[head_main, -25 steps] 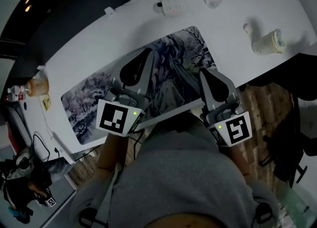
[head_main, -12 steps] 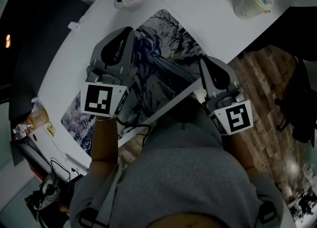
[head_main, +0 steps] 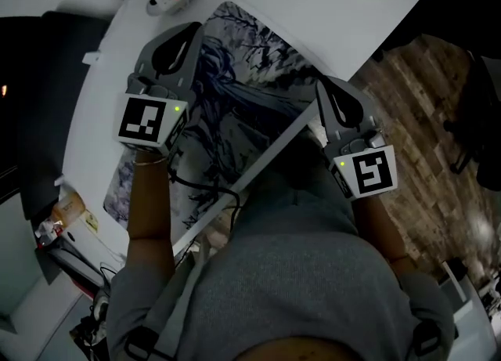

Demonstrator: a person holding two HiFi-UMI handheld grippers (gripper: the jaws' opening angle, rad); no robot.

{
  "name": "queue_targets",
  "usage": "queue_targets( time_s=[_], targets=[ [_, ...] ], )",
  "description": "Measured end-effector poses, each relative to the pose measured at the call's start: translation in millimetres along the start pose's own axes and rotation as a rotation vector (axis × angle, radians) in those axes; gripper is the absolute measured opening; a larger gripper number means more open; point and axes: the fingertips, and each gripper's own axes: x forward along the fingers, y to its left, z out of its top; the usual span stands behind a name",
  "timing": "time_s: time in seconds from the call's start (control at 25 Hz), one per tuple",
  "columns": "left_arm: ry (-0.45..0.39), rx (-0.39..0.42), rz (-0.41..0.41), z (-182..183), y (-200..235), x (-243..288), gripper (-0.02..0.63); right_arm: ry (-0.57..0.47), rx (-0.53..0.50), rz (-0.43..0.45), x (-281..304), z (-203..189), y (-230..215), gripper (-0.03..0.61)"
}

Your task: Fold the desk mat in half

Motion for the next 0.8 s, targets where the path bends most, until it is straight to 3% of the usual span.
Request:
queue_targets(
  time_s=[0.2, 0.4, 0.48, 0.64, 0.72, 0.8],
  targets=[
    [0.084, 0.076, -0.088, -27.0, -10.2, 28.4, -0.002, 0.023, 0.013, -0.028, 0.9, -15.7, -6.1, 0.002],
    [0.144, 0.119, -0.117, -45.0, -7.4, 53.5, -0.002, 0.024, 0.022, -0.031, 6.5, -20.0, -6.4, 0.022],
    [0.172, 0.124, -0.144, -52.6, -5.2, 63.3, 0.073, 0.043, 0.031, -0.042, 9.5, -24.7, -8.1, 0.051],
    [0.240, 0.157, -0.205, -73.6, -2.7, 84.0, 0.144, 0.102, 0.037, -0.072, 14.3, -48.1, -17.0, 0.127],
    [0.292, 0.192, -0.241, -88.4, -2.1, 92.6, 0.221, 0.136, 0.044, -0.084, 16.7, -60.5, -20.5, 0.140],
    [0.330, 0.212, -0.265, -100.3, 0.7, 98.4, 0.241, 0.167, 0.043, -0.091, 19.2, -71.8, -22.4, 0.150]
  ],
)
